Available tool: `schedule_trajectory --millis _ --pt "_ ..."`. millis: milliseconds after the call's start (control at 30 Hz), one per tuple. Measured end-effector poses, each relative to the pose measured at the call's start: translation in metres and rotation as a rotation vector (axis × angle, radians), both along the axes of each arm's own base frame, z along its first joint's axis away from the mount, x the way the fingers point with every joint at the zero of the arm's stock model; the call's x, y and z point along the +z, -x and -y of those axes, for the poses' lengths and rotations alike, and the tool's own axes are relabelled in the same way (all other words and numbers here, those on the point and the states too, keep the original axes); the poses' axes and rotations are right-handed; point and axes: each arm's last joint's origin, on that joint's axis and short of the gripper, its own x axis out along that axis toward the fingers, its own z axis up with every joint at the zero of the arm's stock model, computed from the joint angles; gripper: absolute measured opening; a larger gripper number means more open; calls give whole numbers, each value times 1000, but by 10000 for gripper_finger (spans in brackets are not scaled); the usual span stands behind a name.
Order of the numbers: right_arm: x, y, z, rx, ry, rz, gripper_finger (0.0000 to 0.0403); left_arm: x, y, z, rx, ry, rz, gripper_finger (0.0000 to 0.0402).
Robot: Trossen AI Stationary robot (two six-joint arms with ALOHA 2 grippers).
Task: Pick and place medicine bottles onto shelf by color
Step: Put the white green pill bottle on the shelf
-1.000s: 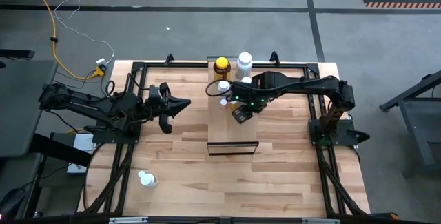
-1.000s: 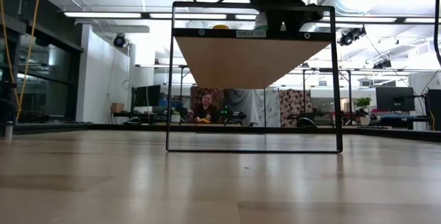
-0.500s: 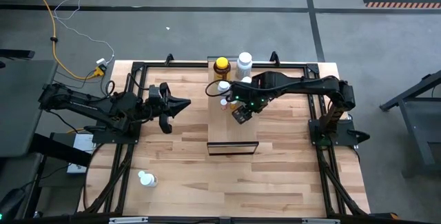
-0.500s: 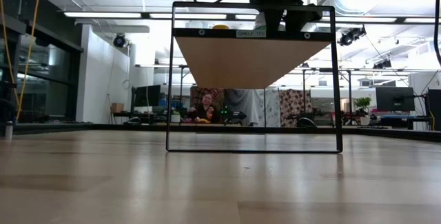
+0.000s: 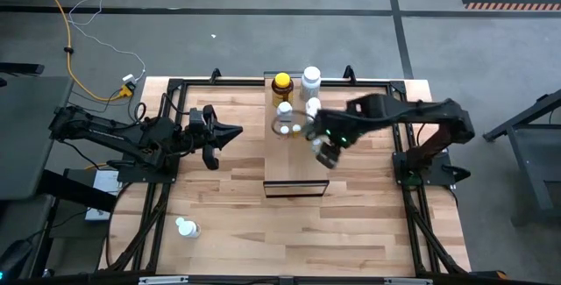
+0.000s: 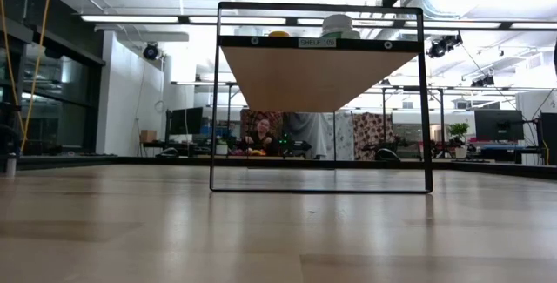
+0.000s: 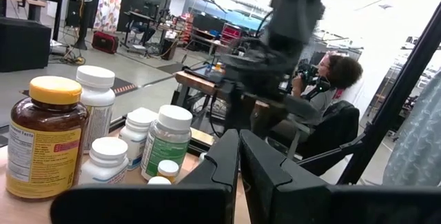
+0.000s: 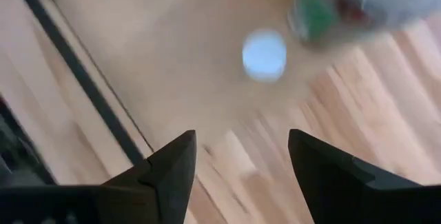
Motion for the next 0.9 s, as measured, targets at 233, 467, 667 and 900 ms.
schedule_trajectory --millis 233,467,667,900 --pt "-28 54 -34 99 53 -185 217 0 0 0 7 0 -1 6" --pt "-82 117 -45 -7 -123 -28 177 0 0 0 7 1 -1 6" --pt "-86 123 -42 19 -123 547 117 0 0 0 -5 24 8 6" --pt "-71 120 -38 249 235 914 19 0 0 0 -15 23 8 6"
